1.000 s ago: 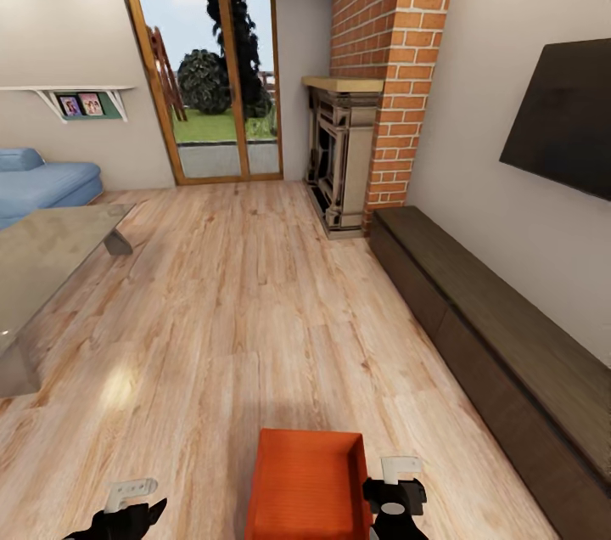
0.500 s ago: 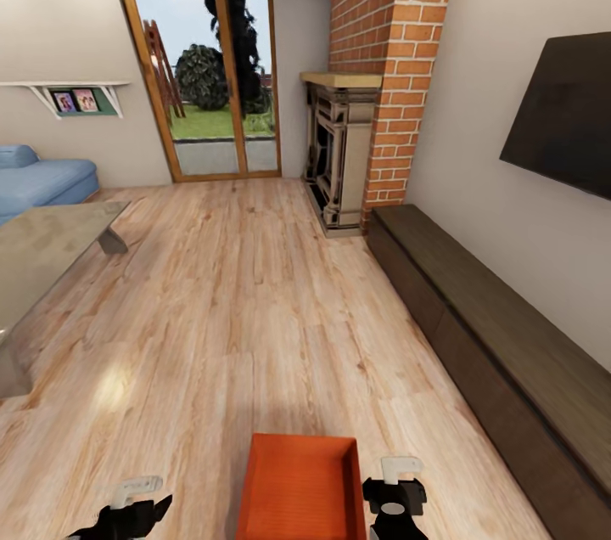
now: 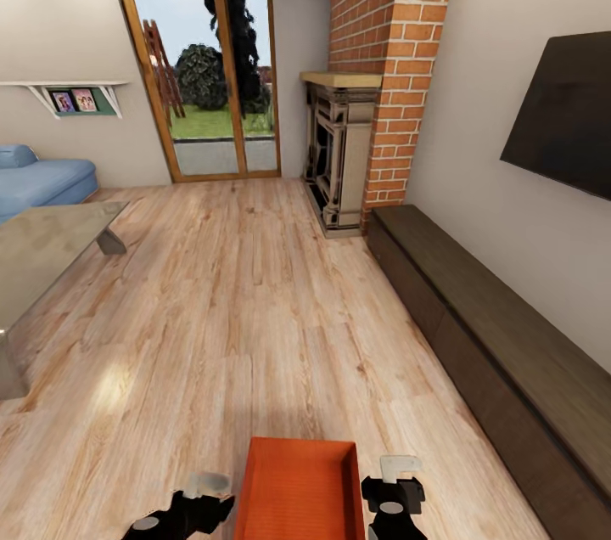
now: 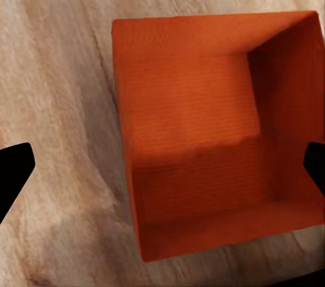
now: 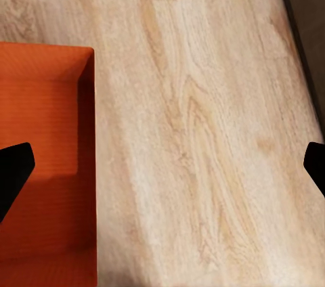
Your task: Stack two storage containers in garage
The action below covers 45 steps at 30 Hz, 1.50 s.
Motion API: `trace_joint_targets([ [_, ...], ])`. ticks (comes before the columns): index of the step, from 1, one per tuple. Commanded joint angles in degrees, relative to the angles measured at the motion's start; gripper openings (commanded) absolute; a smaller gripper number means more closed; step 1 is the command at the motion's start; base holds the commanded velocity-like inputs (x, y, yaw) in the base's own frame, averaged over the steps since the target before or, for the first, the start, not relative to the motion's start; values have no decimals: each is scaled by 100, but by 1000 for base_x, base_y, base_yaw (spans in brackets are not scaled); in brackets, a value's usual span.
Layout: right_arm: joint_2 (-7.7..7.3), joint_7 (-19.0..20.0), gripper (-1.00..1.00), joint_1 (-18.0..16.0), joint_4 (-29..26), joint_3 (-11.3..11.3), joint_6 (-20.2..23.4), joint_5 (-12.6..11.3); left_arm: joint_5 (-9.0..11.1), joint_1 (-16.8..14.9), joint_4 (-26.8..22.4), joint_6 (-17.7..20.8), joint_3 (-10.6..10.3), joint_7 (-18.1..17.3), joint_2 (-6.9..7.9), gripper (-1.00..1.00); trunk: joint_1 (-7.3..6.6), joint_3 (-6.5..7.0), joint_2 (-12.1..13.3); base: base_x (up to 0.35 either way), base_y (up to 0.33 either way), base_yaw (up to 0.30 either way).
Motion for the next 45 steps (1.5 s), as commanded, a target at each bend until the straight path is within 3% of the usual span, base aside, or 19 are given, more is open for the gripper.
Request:
trace_joint_targets([
  [1,-2,-37,100,-2,-7,27,48,30,-93,-12,5,30,-47,11,-120,100,0,-5,-3,3,-1,0],
  [5,4,-38,100,-2,-3,25,50,25,-310,-21,4,94,-41,108,-310,100,0,-5,-3,1,0,0],
  [13,9,-39,100,-2,23,25,56,21,-339,-17,4,74,5,464,-357,100,0,-5,-3,0,0,0],
  [16,6,-39,100,-2,29,23,57,21,-264,-16,4,72,87,456,-333,100,0,-5,-3,0,0,0],
  [21,1,-44,100,-2,27,19,51,22,143,-16,5,86,367,284,-307,100,0,-5,-3,0,0,0],
  [25,-7,-45,100,-2,26,15,50,21,279,-16,15,100,437,156,-303,100,0,-5,-3,0,0,0],
  [45,-4,36,100,-2,38,10,57,15,353,-15,31,86,487,90,-301,100,0,-119,-3,0,0,0],
])
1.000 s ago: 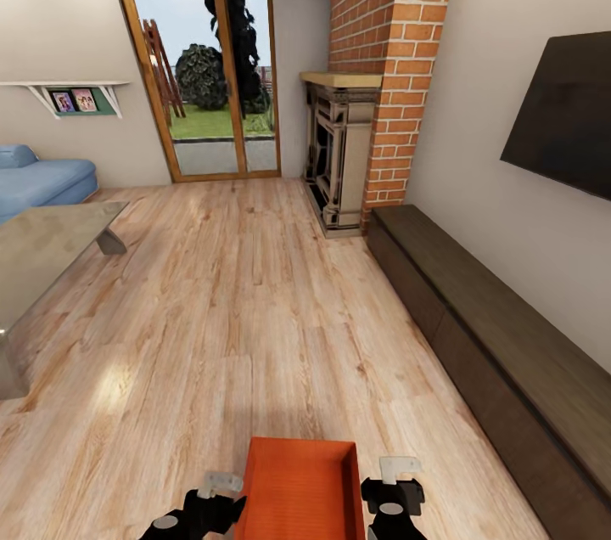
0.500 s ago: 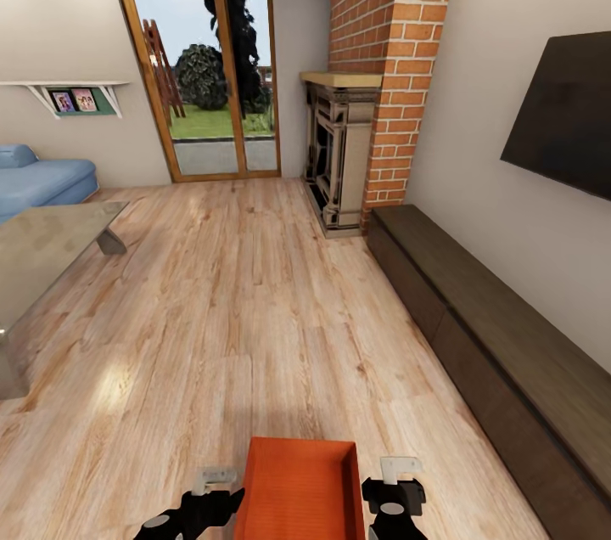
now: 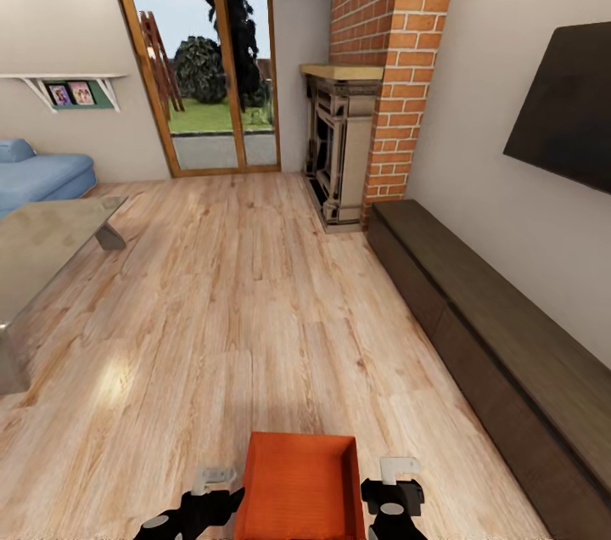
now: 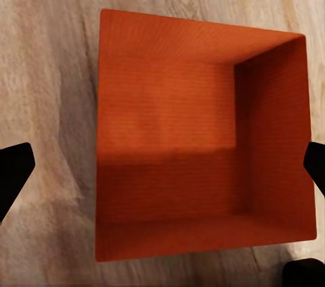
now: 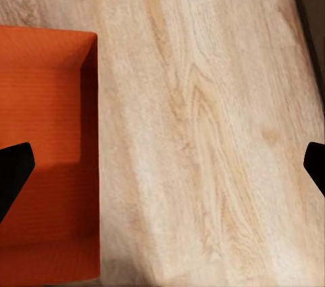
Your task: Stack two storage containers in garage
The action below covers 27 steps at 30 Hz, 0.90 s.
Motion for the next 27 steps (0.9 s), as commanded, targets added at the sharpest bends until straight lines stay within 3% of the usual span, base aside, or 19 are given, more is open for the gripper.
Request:
trace_joint_targets([
  [1,0,-6,100,-2,-4,30,49,28,58,-4,5,-16,-42,-7,6,100,0,-14,-3,0,0,0],
  [14,16,238,100,-2,-1,41,50,32,68,-4,-4,-28,-15,19,15,100,0,-131,-3,0,0,0],
  [15,16,240,100,-2,5,41,50,34,73,-6,-10,-30,173,-1,16,100,0,-140,-3,0,0,0],
  [18,16,250,100,-2,19,41,50,35,75,-6,-12,-38,314,-15,16,100,0,-167,-3,0,0,0],
  [27,16,258,100,-2,25,41,51,35,67,-6,-13,-48,361,-17,16,100,0,-248,-3,0,0,0],
])
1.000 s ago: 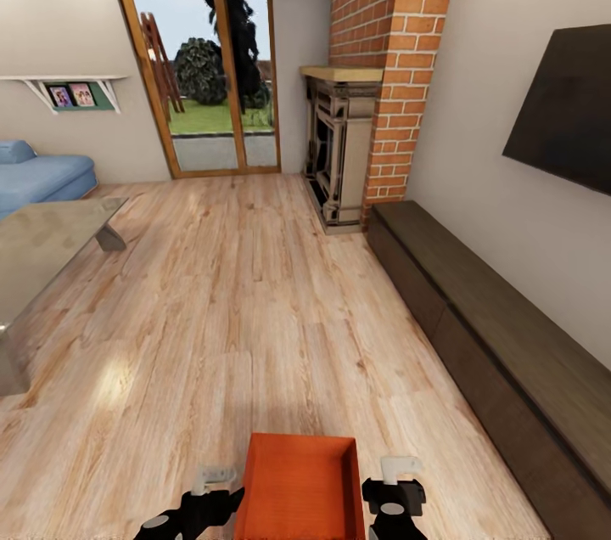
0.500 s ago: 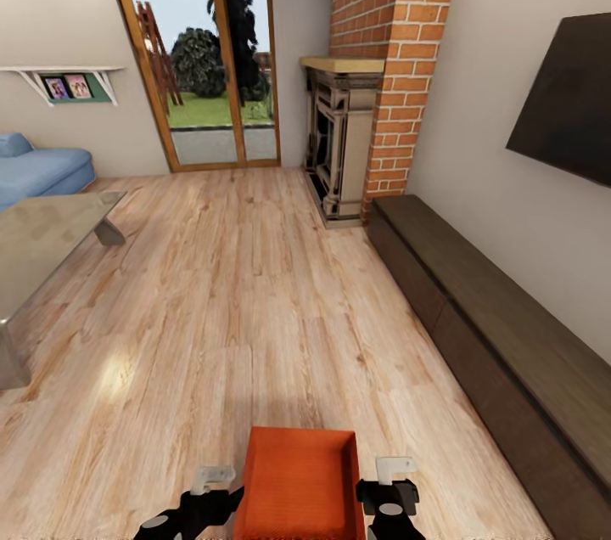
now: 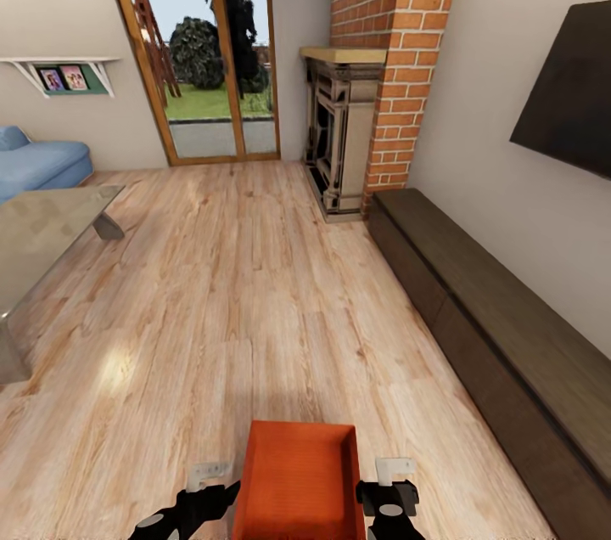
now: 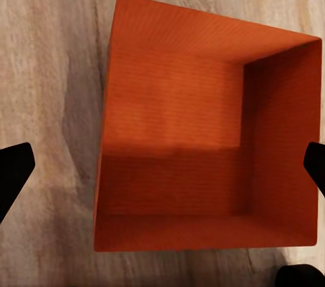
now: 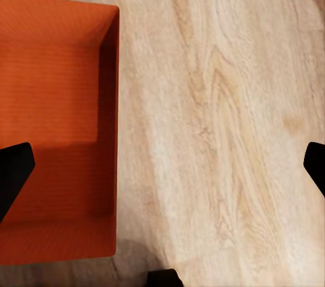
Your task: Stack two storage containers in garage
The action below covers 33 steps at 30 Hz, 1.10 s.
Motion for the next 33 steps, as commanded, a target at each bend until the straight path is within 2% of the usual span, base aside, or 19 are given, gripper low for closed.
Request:
trace_joint_targets([
  [1,0,-36,100,-2,-7,21,51,29,57,-4,5,-20,-47,-2,6,100,0,-14,-3,0,0,0],
  [24,0,-36,100,-2,-10,24,50,29,53,-11,23,-34,-45,16,6,100,0,-203,-3,-4,0,0],
  [33,0,-36,100,-2,-14,22,48,29,48,-8,21,-34,-45,36,6,100,0,-211,-3,-235,0,0],
])
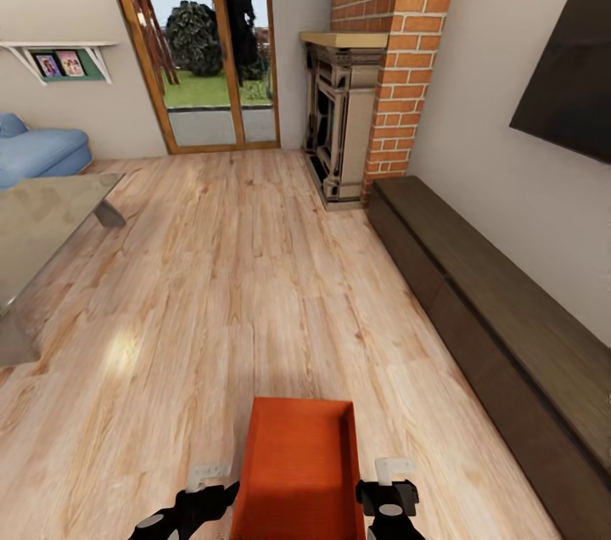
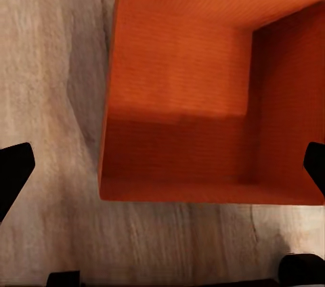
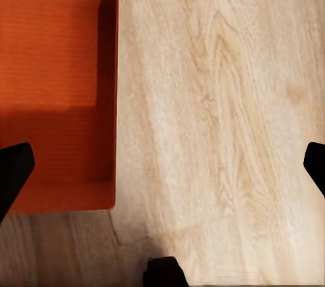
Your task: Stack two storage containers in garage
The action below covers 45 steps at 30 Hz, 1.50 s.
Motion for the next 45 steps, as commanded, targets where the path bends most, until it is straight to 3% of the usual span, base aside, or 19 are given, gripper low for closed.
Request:
trace_joint_targets([
  [1,0,-36,100,-2,-5,21,49,29,56,-4,6,-22,-48,-1,6,100,-2,-6,-3,-127,0,4],
  [27,0,-36,100,-2,-3,21,50,29,49,-1,17,-33,-48,16,6,100,-2,-214,-3,-10,0,77],
  [29,0,-37,100,-2,-7,20,49,29,-55,-7,4,-28,-69,210,6,100,-2,-217,-3,110,-66,20],
  [30,0,-38,100,-2,-7,20,49,29,-240,-30,1,-6,-83,385,4,100,-2,-218,-3,126,-70,11],
  [32,0,-41,100,-2,-11,20,49,29,-864,-175,4,51,-92,603,-3,100,-2,-219,-3,137,-40,6],
  [35,-1,-40,100,-2,-18,17,49,29,-1440,-353,-5,269,-87,706,-19,100,-2,-220,-3,144,-17,2],
  [39,-5,-47,100,-2,-79,10,49,29,-1663,-579,-15,545,-112,734,-36,100,-2,-220,-3,148,-6,1],
  [41,-6,-47,100,-2,-114,5,49,29,-1889,-766,-16,679,-166,739,-54,100,-2,-220,-3,147,-1,0],
  [45,-4,-46,100,-2,-126,-2,49,29,-2051,-835,-13,726,-188,748,-73,100,-2,-220,-3,101,-1,0],
])
